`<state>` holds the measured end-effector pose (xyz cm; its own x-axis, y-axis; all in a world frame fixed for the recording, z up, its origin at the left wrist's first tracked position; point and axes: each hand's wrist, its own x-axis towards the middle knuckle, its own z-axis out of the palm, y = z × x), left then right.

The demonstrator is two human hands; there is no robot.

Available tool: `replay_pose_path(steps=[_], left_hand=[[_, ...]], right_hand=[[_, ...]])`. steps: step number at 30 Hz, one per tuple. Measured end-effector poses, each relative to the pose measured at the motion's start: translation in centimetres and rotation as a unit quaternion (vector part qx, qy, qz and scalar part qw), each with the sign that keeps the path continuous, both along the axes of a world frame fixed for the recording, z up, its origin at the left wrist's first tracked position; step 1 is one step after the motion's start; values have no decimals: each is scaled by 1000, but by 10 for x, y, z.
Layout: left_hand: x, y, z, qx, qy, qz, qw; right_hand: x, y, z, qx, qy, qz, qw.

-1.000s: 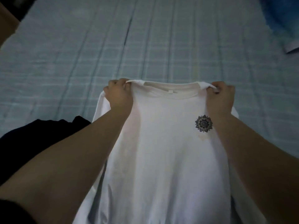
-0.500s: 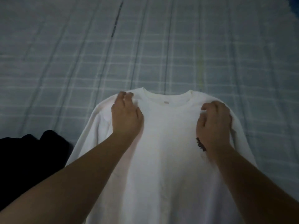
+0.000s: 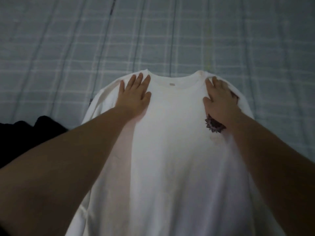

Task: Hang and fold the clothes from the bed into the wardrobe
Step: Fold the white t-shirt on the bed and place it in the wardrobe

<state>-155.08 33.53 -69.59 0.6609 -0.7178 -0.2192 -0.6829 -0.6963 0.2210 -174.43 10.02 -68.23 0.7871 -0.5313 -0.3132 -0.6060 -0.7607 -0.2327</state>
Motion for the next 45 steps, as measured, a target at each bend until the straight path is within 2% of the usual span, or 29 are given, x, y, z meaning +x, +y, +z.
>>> replay_pose_path(steps=[2,5,7,9,13,18,20,22,24,26,28,29,31,35,40,45], left_hand=[[-8,13,12,-9,34,-11,999],[-50,46,28,-38,-3,-48,998],[-90,68,34,-44,-21,-66,997],[-131,90,36,-35,-28,-61,997],[-215,157,35,-11,-23,-52,998],[-304,264,28,37,5,-76,996],[-323,297,30,47,3,-70,996],[-337,317,37,38,13,-60,997],[-352,332,46,38,21,-89,995],[-366,347,49,48,28,-134,989],[-371,358,45,65,29,-153,986],[-370,363,42,71,23,-154,985],[-366,368,39,77,15,-157,985],[-362,368,47,76,51,-146,985],[-353,374,63,59,66,-149,985],[-347,386,71,28,5,-193,981]], right_hand=[[-20,10,14,16,-33,12,999],[-76,59,34,-8,-141,-20,990],[-120,104,38,-27,-175,-26,984],[-159,146,35,-48,-162,-19,985],[-234,218,24,-85,-57,5,995],[-307,267,25,-81,8,8,997],[-320,279,36,-73,-6,-13,997],[-333,296,53,-44,-58,-31,997],[-356,318,61,-3,-135,-107,985],[-380,337,61,11,-207,-246,947],[-393,349,54,50,-214,-358,907],[-396,353,52,83,-200,-378,900],[-398,356,46,128,-201,-367,899],[-394,346,46,163,-214,-351,897],[-405,344,56,54,-129,-261,955],[-425,345,79,81,-63,-200,974]])
